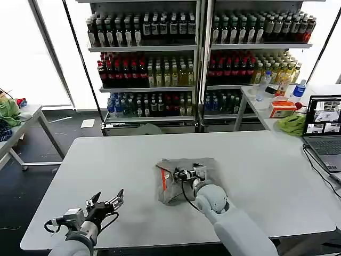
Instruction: Fold and organize the clothes.
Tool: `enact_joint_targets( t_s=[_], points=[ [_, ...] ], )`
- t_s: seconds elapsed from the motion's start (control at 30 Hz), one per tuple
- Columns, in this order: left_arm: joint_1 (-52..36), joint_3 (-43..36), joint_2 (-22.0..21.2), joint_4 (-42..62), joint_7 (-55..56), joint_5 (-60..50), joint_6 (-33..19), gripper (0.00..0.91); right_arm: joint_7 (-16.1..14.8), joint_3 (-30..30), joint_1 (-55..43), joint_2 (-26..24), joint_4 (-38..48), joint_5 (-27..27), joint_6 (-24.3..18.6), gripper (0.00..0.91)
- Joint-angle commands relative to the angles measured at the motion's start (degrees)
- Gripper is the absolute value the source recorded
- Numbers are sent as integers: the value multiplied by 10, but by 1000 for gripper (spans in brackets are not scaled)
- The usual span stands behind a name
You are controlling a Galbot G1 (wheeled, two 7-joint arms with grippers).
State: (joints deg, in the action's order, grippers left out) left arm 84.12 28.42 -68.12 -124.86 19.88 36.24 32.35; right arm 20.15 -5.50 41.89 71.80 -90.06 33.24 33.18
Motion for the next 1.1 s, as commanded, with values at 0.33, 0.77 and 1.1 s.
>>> enact_joint_targets(
  t_s=[0.33, 0.77, 1.1],
  points=[
    [3, 17, -26, -44, -27, -111, -76, 907, 11, 189, 53, -65, -220, -76, -23, 907],
    [-20, 26, -16, -30, -31, -113, -108, 907, 6, 381, 245, -107, -290, -50, -45, 907],
    [-37, 33, 3, -16, -15, -80, -115, 907, 14, 420, 301, -80, -318, -51, -47, 907]
  ],
)
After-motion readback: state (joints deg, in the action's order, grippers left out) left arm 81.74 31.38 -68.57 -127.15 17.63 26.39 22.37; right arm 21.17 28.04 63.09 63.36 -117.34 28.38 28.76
